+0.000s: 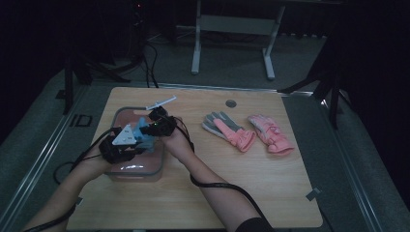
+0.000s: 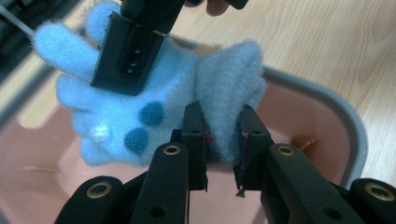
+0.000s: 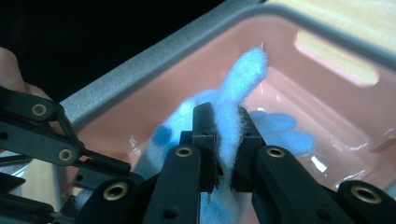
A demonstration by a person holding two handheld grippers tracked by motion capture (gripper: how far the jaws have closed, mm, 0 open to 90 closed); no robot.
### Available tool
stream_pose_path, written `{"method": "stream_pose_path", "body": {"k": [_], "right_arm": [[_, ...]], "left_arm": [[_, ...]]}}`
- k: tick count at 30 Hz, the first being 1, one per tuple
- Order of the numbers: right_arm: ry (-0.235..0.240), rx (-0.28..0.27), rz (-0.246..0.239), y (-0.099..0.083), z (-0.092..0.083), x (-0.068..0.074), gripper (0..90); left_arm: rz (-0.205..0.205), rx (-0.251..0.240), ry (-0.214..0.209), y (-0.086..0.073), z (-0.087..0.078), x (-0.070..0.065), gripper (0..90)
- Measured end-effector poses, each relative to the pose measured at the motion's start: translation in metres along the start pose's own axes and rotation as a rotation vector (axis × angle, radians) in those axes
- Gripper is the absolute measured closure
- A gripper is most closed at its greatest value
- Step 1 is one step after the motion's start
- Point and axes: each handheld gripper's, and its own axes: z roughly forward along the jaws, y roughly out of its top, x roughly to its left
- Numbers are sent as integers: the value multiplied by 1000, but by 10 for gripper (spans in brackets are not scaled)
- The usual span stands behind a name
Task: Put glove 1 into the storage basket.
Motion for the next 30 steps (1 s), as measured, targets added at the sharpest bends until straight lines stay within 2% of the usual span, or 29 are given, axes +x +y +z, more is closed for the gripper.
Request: {"method": "stream_pose_path", "body": {"k": [4, 8, 15, 17, 19, 20, 22, 25, 27, 28, 30], "right_arm": [[-15, 15, 13, -8, 10, -3, 834], [-17, 56, 26, -15, 20, -11, 834], [-37, 111, 39, -18, 29, -17, 820], [-43, 120, 46, -20, 31, -19, 781], [-36, 112, 48, -20, 31, -18, 676], [-36, 112, 48, -20, 31, -18, 676], [-52, 121, 30, -19, 31, -16, 602], [-36, 121, 31, -20, 28, -14, 540], [-42, 114, 25, -20, 27, -12, 506], [-46, 112, 26, -20, 27, -12, 498], [-54, 104, 18, -20, 25, -11, 459]], "left_arm": [[6, 34, -5, -5, 10, 2, 773], [-14, 62, -28, -12, 20, 8, 773], [-5, 112, -52, -10, 33, 11, 772], [-8, 125, -58, -10, 37, 12, 771], [-5, 147, -57, -10, 41, 13, 770], [-5, 147, -57, -10, 41, 13, 770], [-6, 164, -53, -10, 45, 15, 769], [-5, 172, -58, -9, 48, 16, 768], [-4, 183, -68, -9, 49, 16, 762], [-13, 184, -75, -9, 50, 16, 750], [-26, 173, -61, -8, 50, 16, 690]]}}
